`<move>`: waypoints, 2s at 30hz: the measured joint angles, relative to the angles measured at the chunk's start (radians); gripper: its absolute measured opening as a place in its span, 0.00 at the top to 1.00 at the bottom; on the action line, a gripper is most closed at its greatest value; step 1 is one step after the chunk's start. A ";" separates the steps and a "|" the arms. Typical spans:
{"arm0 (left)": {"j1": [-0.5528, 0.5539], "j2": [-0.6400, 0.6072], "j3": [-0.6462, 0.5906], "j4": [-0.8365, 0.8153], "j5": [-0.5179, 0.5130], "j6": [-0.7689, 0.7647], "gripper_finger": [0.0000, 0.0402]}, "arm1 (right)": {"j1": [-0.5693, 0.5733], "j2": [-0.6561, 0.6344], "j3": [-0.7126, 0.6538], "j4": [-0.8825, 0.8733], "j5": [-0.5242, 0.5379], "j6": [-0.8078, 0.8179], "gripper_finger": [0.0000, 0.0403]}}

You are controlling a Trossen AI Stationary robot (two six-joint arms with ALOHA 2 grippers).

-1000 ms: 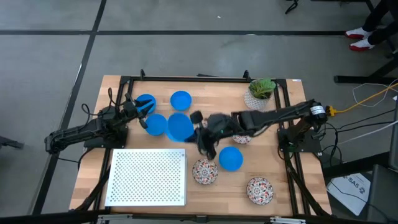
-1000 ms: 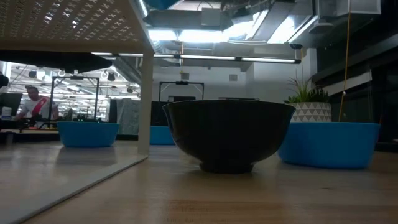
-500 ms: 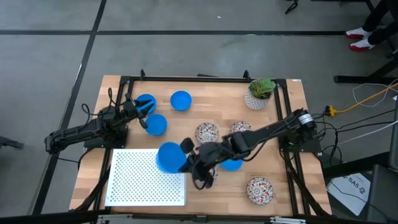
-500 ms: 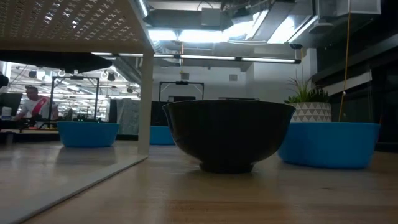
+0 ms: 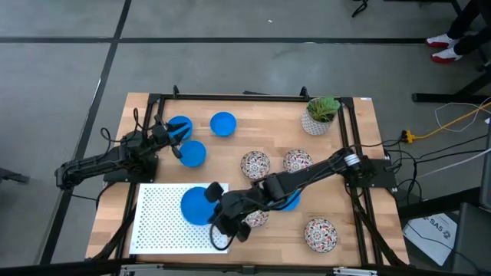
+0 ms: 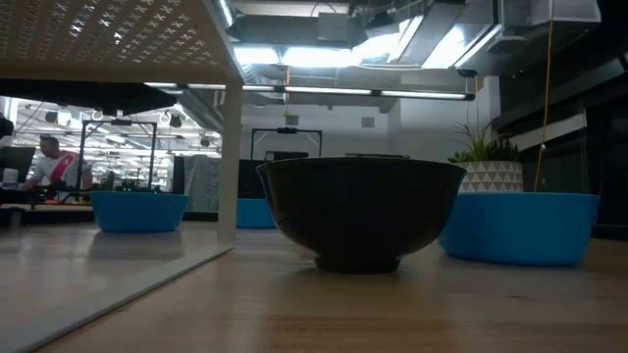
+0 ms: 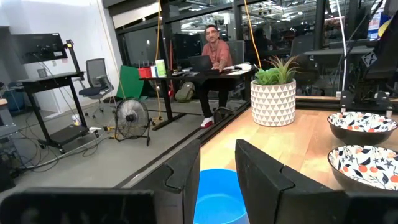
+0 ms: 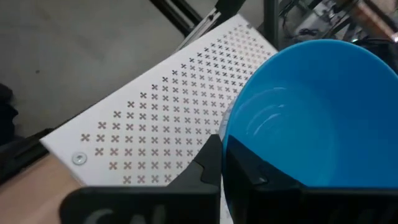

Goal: Pick & Place Mini bowls
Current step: Put the blue bowl on the shelf

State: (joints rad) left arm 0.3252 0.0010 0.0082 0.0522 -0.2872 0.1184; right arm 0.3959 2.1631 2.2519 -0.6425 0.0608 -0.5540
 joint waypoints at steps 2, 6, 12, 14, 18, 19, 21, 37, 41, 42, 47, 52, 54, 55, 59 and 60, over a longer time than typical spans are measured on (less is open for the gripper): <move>0.000 0.000 0.000 0.000 0.000 0.000 0.76 | 0.004 0.035 0.055 -0.040 0.000 0.000 0.98; 0.000 0.000 0.000 0.000 0.000 0.000 0.76 | 0.009 0.083 0.103 -0.067 0.000 0.001 0.95; 0.000 0.000 0.000 0.000 0.000 0.000 0.76 | 0.017 0.088 0.092 -0.101 -0.001 0.003 0.91; 0.000 0.000 0.000 0.000 0.000 0.000 0.76 | 0.017 0.090 0.091 -0.116 -0.001 0.003 0.91; 0.000 0.000 0.000 0.000 0.000 0.000 0.76 | 0.017 0.090 0.090 -0.169 -0.001 0.003 0.90; 0.000 0.000 0.000 0.000 0.000 0.000 0.76 | 0.016 0.090 0.090 -0.182 -0.001 0.003 0.90; 0.000 0.000 0.000 0.000 0.000 0.000 0.76 | 0.016 0.090 0.090 -0.199 0.000 0.003 0.90; 0.000 0.000 0.000 0.000 0.000 0.000 0.76 | 0.021 0.090 0.089 -0.190 -0.009 0.001 0.90; 0.000 0.000 0.000 0.000 0.000 0.000 0.76 | 0.021 0.090 0.089 -0.177 -0.012 0.002 0.90; 0.000 0.000 0.000 0.000 0.000 0.000 0.76 | 0.021 0.090 0.089 -0.176 -0.013 0.002 0.90; 0.000 0.000 0.000 0.000 0.000 0.000 0.76 | 0.021 0.090 0.089 -0.169 -0.071 0.003 0.90; 0.000 0.000 0.000 0.000 0.000 0.000 0.76 | 0.021 0.090 0.089 -0.169 -0.080 0.003 0.90; 0.000 0.000 0.000 0.000 0.000 0.000 0.76 | 0.021 0.090 0.089 -0.169 -0.080 0.003 0.90; 0.000 0.000 0.000 0.000 0.000 0.000 0.76 | 0.021 0.090 0.089 -0.169 -0.080 0.003 0.90; 0.000 0.000 0.000 0.000 0.000 0.000 0.76 | 0.021 0.090 0.089 -0.169 -0.080 0.003 0.90; 0.000 0.000 0.000 0.000 0.000 0.000 0.76 | 0.021 0.090 0.089 -0.169 -0.080 0.004 0.89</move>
State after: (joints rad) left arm 0.3254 0.0006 0.0082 0.0523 -0.2871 0.1184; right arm 0.4168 2.2532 2.3409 -0.8116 -0.0193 -0.5503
